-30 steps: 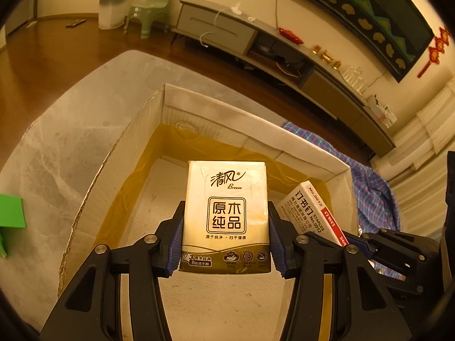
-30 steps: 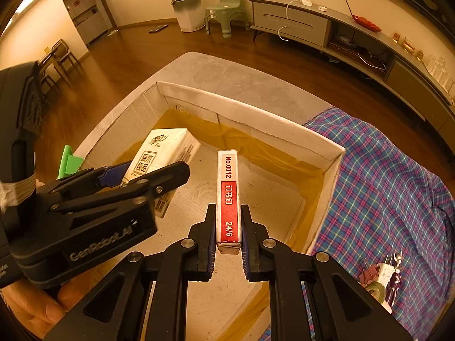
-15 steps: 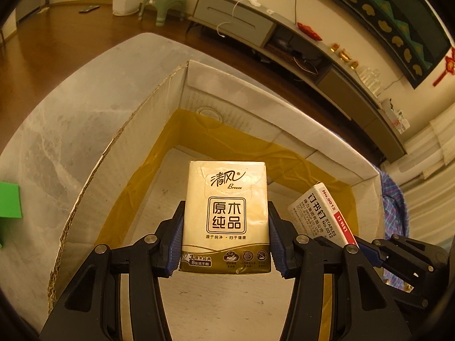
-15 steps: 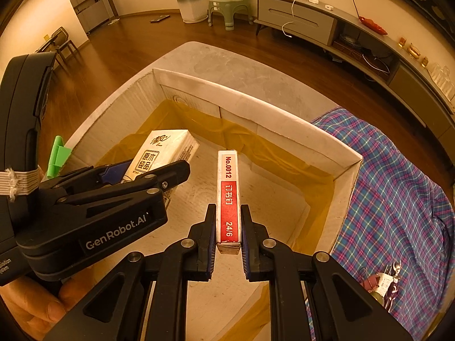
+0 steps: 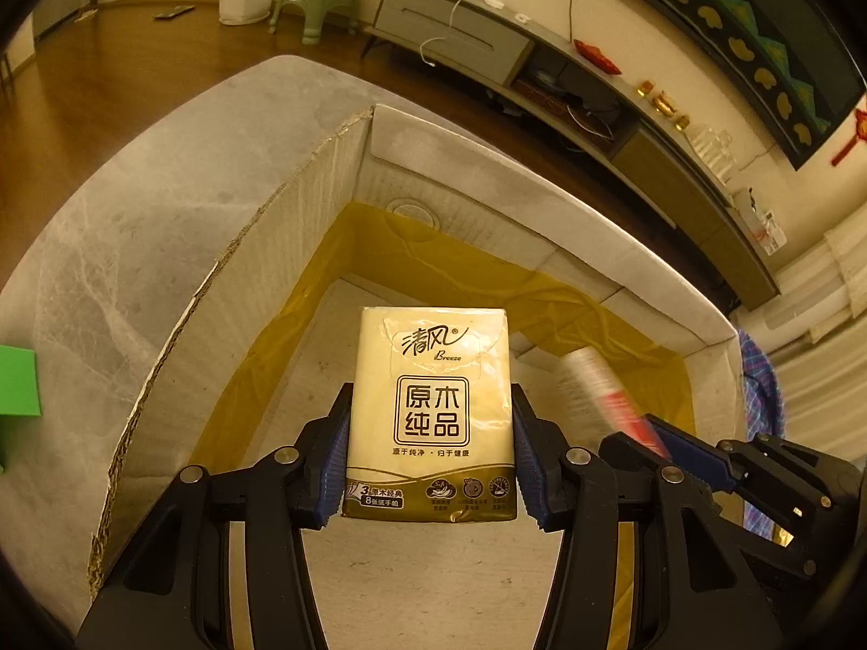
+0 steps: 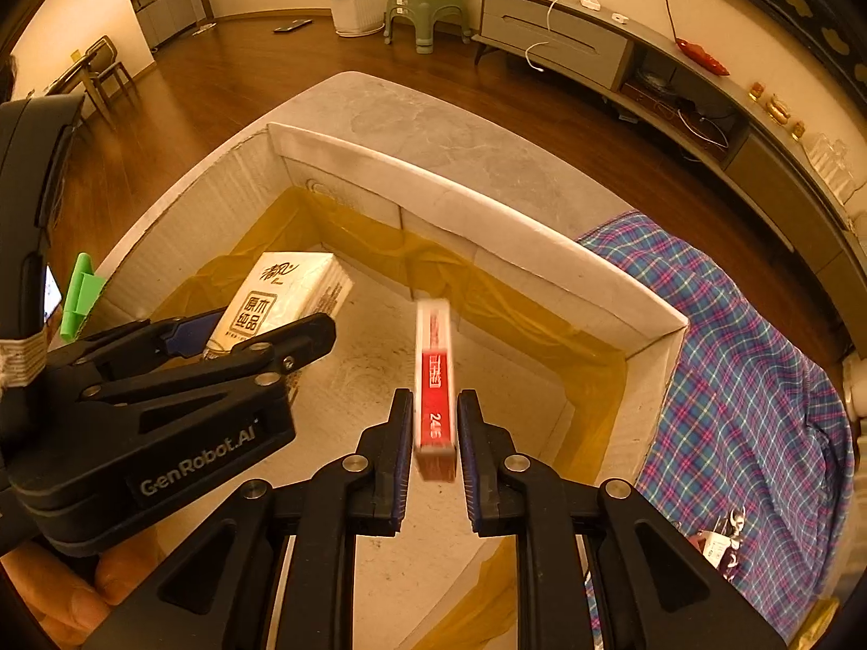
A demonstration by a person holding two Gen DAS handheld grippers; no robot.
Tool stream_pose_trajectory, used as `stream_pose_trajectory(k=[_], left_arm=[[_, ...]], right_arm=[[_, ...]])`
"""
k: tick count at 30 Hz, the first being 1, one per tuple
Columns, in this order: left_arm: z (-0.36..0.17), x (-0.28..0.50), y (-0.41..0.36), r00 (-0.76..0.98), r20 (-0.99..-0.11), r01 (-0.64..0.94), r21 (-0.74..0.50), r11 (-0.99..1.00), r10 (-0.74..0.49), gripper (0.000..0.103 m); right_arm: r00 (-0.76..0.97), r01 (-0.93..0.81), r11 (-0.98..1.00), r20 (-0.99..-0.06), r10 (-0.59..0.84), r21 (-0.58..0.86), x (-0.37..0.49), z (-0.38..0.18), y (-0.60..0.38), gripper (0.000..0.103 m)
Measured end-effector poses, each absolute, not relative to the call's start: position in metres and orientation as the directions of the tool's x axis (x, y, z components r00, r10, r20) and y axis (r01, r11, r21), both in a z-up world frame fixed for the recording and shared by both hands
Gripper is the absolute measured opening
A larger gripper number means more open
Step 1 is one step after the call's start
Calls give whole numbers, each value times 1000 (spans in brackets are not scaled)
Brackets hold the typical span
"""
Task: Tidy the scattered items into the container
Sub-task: 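Lower both items into the box and open both grippers, then move both grippers back over the items on the shirt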
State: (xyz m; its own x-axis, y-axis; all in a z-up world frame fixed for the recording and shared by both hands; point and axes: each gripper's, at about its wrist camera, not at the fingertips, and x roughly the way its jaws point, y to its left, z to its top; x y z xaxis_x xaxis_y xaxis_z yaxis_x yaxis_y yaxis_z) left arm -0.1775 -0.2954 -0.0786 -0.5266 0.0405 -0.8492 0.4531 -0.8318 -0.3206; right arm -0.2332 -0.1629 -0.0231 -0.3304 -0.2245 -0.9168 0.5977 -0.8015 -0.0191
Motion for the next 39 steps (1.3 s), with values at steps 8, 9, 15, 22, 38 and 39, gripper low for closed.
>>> stream_pose_trajectory(k=[8,9,15,22,38,39], left_arm=[[-75,-172,-298,-531,-845,434,-331,-838,58,56],[-75,-171,-298,-532,-845,433,-330,-839,58,56],[-65,-165,-293,-534,-845,430,-311,-848,40,56],[-31,-149,-291,-577,-816,429,-330,-841,26,56],[35,-96,-235,-663,-747,322,-225,-919,-49,56],[37,-93,-232,-665,-745,318,-218,-923,-53,56]], right_arm=[[-331,596,-803,-915,-230,-14,-226,-20,-156,18],[-329,596,-803,-915,-234,-9,-225,-19,-155,18],[-315,602,-798,-913,-258,17,-214,-16,-145,19],[-305,616,-784,-897,-321,71,-189,-4,-127,19],[-434,693,-721,-781,-448,29,-83,53,-61,19],[-447,698,-716,-770,-456,19,-75,57,-56,19]])
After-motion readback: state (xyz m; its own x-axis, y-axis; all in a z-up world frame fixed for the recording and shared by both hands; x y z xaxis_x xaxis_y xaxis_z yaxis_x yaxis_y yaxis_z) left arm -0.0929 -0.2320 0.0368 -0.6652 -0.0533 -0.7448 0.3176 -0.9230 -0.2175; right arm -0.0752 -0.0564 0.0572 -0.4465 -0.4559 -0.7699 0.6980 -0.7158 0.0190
